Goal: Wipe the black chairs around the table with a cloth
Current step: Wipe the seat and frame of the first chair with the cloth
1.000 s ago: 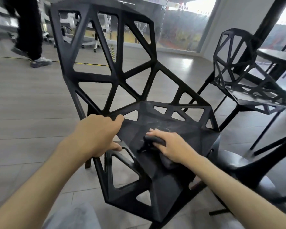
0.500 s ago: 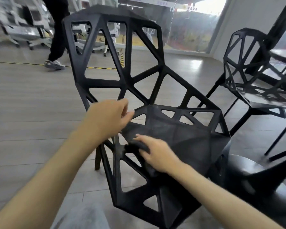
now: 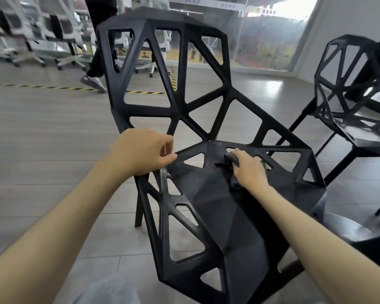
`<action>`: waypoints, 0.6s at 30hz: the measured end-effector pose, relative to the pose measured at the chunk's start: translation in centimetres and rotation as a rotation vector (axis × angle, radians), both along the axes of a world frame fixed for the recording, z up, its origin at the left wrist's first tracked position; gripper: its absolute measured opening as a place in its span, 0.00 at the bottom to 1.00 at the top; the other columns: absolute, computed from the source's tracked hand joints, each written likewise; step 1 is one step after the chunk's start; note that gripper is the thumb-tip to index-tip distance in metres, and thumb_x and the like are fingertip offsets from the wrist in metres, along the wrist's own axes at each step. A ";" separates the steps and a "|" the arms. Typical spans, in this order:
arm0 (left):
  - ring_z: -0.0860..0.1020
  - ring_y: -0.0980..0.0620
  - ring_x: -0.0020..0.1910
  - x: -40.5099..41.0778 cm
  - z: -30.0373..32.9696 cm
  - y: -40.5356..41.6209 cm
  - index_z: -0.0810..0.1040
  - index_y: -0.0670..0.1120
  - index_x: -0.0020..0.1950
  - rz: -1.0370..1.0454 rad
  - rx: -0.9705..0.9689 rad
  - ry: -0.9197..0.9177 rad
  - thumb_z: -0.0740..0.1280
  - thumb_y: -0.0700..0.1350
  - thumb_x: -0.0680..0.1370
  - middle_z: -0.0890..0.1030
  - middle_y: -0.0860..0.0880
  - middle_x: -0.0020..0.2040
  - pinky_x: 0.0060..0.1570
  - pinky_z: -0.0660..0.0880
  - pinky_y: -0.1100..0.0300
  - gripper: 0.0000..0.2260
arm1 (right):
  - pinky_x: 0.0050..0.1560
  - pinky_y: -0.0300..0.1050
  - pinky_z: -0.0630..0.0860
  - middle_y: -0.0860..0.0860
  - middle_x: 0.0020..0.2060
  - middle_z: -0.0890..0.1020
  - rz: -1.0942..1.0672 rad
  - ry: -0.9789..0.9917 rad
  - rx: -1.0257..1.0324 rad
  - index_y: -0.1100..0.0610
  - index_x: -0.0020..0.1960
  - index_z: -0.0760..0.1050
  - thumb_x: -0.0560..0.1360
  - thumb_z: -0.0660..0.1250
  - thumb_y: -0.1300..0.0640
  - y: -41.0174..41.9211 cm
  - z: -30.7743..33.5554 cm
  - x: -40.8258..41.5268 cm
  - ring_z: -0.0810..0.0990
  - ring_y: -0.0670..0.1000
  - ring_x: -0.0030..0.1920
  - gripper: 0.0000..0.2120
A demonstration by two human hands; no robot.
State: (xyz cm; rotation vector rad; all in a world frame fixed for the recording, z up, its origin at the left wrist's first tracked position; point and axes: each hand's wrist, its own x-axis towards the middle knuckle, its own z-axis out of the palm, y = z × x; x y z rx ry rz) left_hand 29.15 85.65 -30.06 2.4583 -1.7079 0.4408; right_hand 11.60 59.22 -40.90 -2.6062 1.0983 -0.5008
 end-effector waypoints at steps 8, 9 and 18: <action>0.80 0.56 0.43 0.2 -0.4 -0.2 0.76 0.57 0.46 0.059 -0.011 -0.014 0.63 0.65 0.78 0.82 0.59 0.42 0.39 0.73 0.57 0.13 | 0.76 0.47 0.65 0.41 0.77 0.70 0.590 -0.053 0.141 0.46 0.76 0.71 0.81 0.66 0.56 12.2 -0.7 3.0 0.67 0.44 0.77 0.23; 0.79 0.57 0.43 0.1 -0.4 -0.1 0.76 0.58 0.46 0.051 -0.017 -0.015 0.62 0.65 0.78 0.82 0.59 0.42 0.38 0.72 0.58 0.12 | 0.76 0.45 0.63 0.40 0.77 0.68 0.644 -0.038 0.145 0.45 0.76 0.70 0.82 0.66 0.55 12.2 -0.7 3.1 0.65 0.43 0.78 0.23; 0.79 0.58 0.42 0.3 -0.5 0.1 0.79 0.59 0.48 0.039 -0.036 0.002 0.62 0.66 0.78 0.82 0.61 0.42 0.39 0.72 0.60 0.14 | 0.77 0.59 0.63 0.41 0.80 0.63 0.160 0.046 0.031 0.45 0.78 0.67 0.84 0.62 0.55 -3.0 -0.6 1.5 0.62 0.55 0.80 0.23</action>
